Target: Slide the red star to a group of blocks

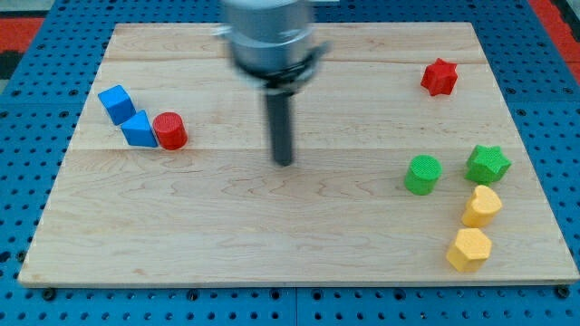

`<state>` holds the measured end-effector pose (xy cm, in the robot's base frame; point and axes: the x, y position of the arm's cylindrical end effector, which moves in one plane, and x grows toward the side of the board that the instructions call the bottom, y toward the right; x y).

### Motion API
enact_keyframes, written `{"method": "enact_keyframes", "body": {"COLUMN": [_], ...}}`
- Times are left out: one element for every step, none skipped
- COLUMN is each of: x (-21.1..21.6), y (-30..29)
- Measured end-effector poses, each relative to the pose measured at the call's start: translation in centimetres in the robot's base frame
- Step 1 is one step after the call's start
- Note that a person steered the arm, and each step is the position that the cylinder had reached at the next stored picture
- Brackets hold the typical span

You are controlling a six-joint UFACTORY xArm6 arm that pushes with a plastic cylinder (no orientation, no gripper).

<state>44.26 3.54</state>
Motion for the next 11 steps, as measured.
{"method": "enact_keyframes", "body": {"x": [-3.5,-7.2,-11.2,-15.1,-15.7,-12.5,-13.3,-15.5,-15.4,-10.9,-10.0], "y": [13.0,24.4,29.4,23.3,13.0,12.7,13.6,13.5,19.6,20.8,13.9]}}
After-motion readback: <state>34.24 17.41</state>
